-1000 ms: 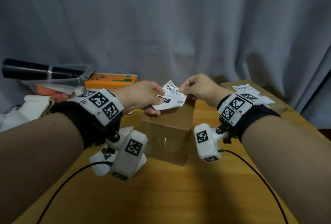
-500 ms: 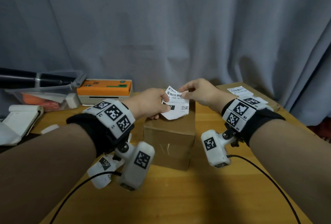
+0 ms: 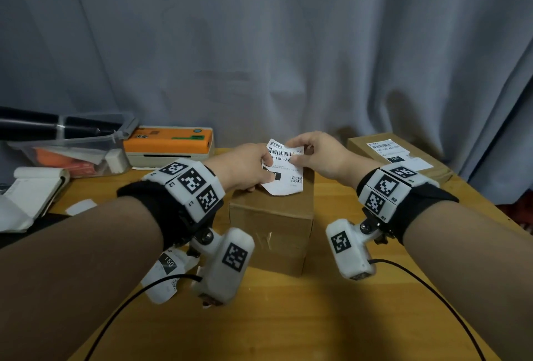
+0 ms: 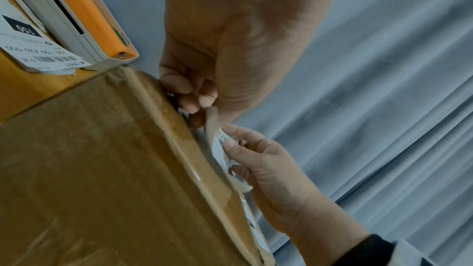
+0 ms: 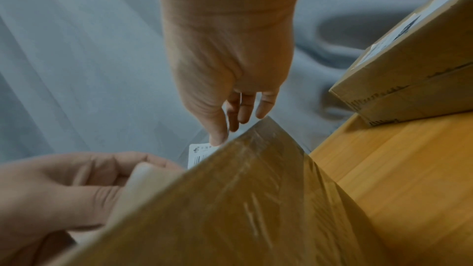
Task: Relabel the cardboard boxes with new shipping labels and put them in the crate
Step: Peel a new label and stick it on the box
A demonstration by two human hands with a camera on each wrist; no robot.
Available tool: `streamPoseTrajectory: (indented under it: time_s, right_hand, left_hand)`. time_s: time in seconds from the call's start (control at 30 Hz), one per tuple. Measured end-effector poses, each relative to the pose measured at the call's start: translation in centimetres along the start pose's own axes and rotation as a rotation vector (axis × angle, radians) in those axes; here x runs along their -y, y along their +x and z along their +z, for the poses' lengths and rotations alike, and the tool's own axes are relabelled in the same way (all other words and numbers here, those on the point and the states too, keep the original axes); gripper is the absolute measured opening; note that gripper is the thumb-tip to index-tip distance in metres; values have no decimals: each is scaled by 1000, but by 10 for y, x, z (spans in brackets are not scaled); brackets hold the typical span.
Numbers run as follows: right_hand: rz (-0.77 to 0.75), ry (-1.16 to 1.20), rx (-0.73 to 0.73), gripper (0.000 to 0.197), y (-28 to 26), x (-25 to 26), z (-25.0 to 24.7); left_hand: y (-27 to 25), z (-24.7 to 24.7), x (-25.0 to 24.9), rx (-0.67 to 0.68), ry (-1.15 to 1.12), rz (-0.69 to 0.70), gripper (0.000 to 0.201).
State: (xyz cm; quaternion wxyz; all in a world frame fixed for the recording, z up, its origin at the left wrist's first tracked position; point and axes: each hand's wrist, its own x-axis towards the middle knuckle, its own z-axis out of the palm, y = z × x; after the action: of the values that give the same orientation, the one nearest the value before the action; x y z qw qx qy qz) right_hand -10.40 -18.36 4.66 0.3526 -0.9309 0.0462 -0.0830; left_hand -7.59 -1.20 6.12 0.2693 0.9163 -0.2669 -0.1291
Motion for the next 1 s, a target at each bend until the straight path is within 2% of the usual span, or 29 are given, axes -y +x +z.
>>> streamPoseTrajectory:
  time_s: [0.1, 0.17, 0.23, 0.3, 0.37, 0.5, 0.67, 0.73, 0.8, 1.0]
  right_hand:
    - [-81, -188, -90, 32, -9, 2, -4]
    - [-231, -130, -88, 30, -16, 10, -5]
    - [-229, -48, 89, 31, -23, 17, -3]
    - [-169, -124, 271, 31, -26, 14, 2]
    - [-132, -164, 327, 33, -29, 8, 0]
    - [-112, -194, 274, 34, -35, 3, -9]
    - [-205, -225, 31, 15, -27, 2, 9]
    - [-200, -238, -12, 8, -30, 3, 14]
    - [-154, -304, 22, 8, -35, 3, 12]
    - [-96, -425, 213, 23, -50, 8, -8]
  left_hand:
    - [1, 0, 0, -6, 26, 2, 32]
    - [1, 0, 0, -5, 24, 6, 32]
    - [1, -1, 0, 1, 22, 15, 32]
    - [1, -1, 0, 2, 21, 20, 31]
    - [0, -1, 0, 1, 26, 17, 31]
    - [-3, -2, 0, 18, 46, 18, 31]
    - [-7, -3, 1, 21, 46, 20, 30]
    - [-8, -2, 1, 12, 36, 22, 29]
    - [-9, -1, 1, 8, 10, 15, 27]
    - [-12, 3, -3, 33, -27, 8, 23]
